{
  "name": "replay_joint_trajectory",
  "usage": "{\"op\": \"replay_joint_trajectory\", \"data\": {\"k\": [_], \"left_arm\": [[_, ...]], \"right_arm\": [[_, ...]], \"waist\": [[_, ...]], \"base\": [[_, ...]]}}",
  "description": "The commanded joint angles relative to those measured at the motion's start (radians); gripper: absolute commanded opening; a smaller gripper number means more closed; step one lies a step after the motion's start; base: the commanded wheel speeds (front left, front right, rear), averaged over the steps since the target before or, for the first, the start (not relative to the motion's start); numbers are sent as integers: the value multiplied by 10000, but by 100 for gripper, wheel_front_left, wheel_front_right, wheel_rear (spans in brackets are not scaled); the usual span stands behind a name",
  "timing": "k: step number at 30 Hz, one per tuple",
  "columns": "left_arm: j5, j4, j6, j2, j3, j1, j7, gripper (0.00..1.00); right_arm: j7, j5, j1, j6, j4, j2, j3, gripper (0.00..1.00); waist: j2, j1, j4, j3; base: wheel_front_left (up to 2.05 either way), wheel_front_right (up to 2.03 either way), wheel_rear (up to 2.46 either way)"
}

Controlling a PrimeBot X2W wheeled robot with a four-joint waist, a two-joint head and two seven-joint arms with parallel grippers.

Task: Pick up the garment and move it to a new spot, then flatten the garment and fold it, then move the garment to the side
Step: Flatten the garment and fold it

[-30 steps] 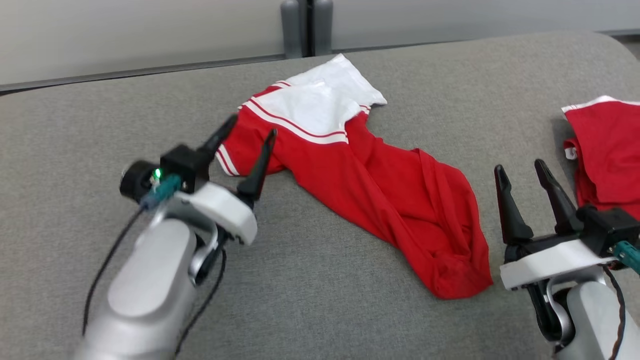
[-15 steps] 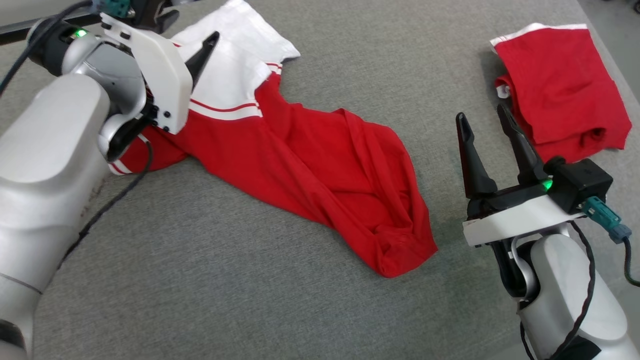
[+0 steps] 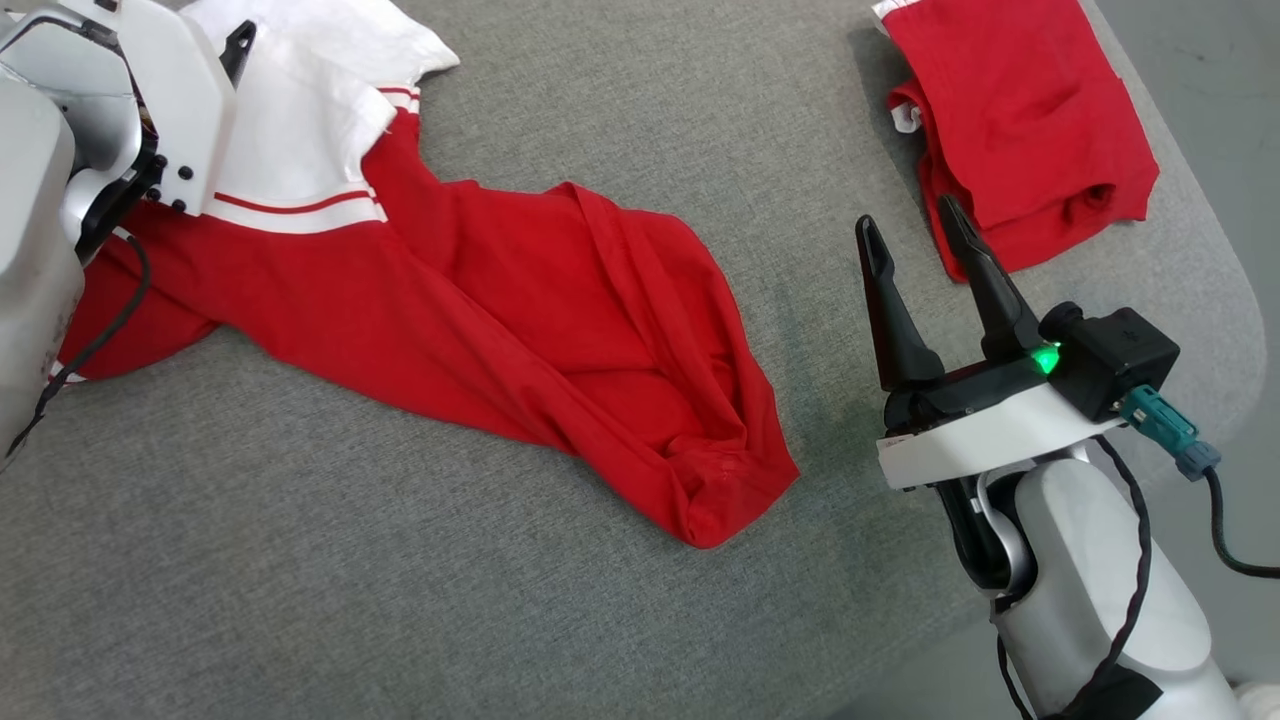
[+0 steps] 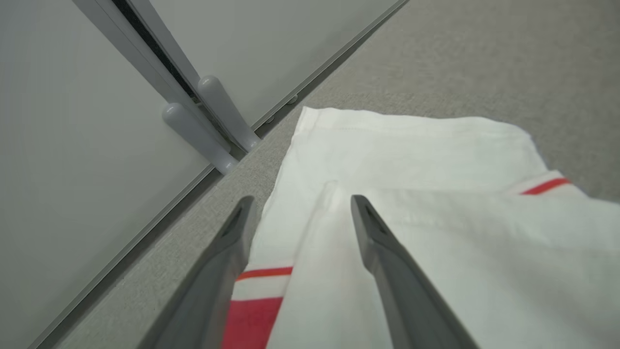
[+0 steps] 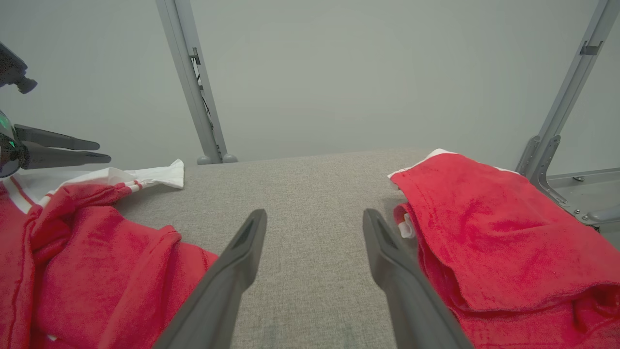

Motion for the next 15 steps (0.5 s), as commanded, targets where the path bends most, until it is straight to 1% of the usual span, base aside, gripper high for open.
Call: {"op": "replay_joint_trajectory", "data": {"k": [1, 7, 8, 12, 15], "left_arm": [[55, 247, -2, 43, -158, -195, 12, 100], [-169, 608, -2, 138, -563, -443, 120, 100], [-248, 613, -2, 180, -814, -489, 193, 100], [-410, 611, -2, 237, -1169, -479, 322, 100], [-540, 584, -3, 292, -1573, -595, 220, 100]], "right_arm": [[-69, 49, -54, 2, -89, 41, 5, 100], [-67, 66, 18, 2, -151, 180, -8, 100], [-66, 47, 65, 2, -142, 208, -47, 100], [-67, 28, 89, 2, -106, 255, -69, 100], [-67, 14, 88, 2, -90, 280, -118, 100]], "waist": [[0, 0, -258, 257], [0, 0, -475, 542], [0, 0, -505, 590], [0, 0, -534, 644], [0, 0, -541, 707]], "base": [[0, 0, 0], [0, 0, 0], [0, 0, 0], [0, 0, 0], [0, 0, 0]]}}
